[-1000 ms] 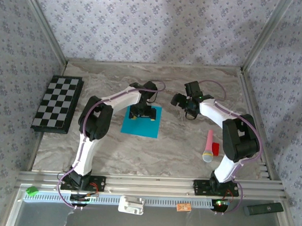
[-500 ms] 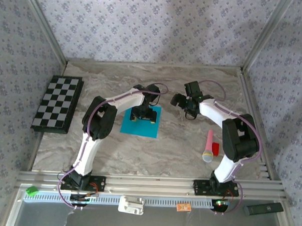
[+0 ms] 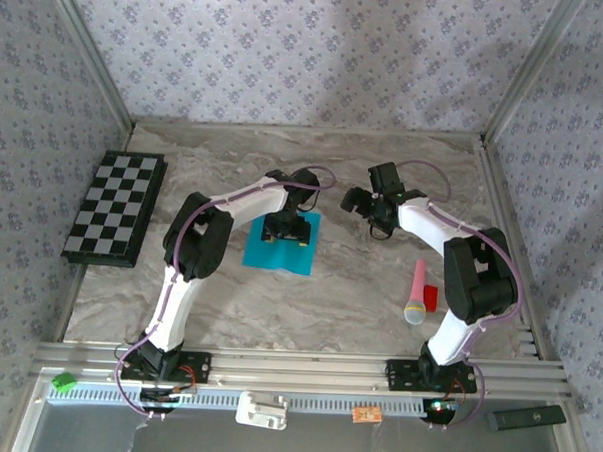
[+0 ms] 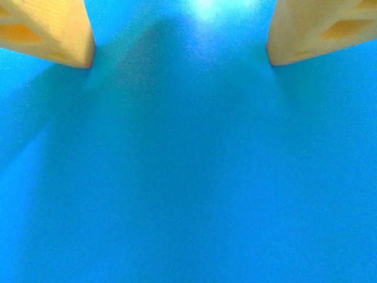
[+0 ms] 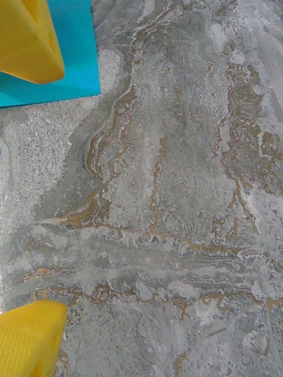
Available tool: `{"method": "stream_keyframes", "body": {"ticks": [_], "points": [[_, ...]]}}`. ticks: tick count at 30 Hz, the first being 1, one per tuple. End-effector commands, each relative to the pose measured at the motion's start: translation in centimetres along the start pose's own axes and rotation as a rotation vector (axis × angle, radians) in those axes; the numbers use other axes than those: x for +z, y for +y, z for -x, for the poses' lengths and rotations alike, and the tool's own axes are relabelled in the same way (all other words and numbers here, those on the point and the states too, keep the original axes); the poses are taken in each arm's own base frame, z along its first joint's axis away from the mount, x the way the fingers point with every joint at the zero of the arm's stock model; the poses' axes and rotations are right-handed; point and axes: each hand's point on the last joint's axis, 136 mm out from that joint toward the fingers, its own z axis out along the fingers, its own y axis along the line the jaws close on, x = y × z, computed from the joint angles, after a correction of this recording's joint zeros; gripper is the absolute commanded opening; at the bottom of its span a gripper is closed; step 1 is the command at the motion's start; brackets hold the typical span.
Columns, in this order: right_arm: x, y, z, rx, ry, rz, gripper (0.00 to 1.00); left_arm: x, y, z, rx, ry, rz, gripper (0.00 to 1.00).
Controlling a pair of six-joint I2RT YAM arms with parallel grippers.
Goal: Fold a paper plane with a square sheet of paper (pick it up from the middle)
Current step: First fold the square sheet of paper in half at the center of the table.
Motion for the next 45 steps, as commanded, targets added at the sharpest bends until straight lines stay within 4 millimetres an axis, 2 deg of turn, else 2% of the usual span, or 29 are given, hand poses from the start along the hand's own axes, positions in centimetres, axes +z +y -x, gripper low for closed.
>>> {"method": "stream_keyframes", "body": {"ticks": [1,4,9,13,18,21,27,31,34,38,45], "points": [[0.1,-0.1,0.2,0.003,0.005,-0.010,0.96,-0.2,0.5,-0.5,-0.018,0.010,0.000,0.70],[0.0,-0.1,0.4,0.006,0.000,-0.007,0.96,-1.7,-0.1,-0.1,-0.023,-0.014,-0.055,0.58],[-0.6,0.1,1.1,0.017,-0.016,0.031,0.96,-6.5,-2.4,1.2,-0.057,-0.085,-0.302,0.42],[-1.2,0.7,1.6,0.016,-0.022,0.093,0.96,-10.2,-3.6,2.4,-0.114,-0.131,-0.561,0.38],[-1.5,1.4,1.6,0.002,-0.014,0.149,0.96,-11.9,-2.9,2.9,-0.170,-0.162,-0.707,0.37],[-1.1,1.9,1.1,0.000,0.005,0.183,0.96,-11.5,-2.2,3.0,-0.199,-0.174,-0.723,0.37],[0.0,2.6,-0.6,-0.002,0.057,0.215,0.94,-6.3,0.3,2.1,-0.235,-0.150,-0.562,0.38],[0.5,3.2,-1.6,-0.013,0.082,0.225,0.94,-4.1,2.3,1.5,-0.260,-0.157,-0.452,0.39],[1.0,3.5,-2.3,-0.023,0.102,0.224,0.94,-3.0,3.4,1.0,-0.268,-0.160,-0.393,0.40],[1.6,3.9,-3.0,-0.037,0.117,0.221,0.94,-1.9,4.5,0.6,-0.291,-0.152,-0.330,0.46],[2.1,4.5,-3.7,-0.061,0.136,0.215,0.94,-1.2,5.1,0.4,-0.314,-0.145,-0.290,0.49]]}}
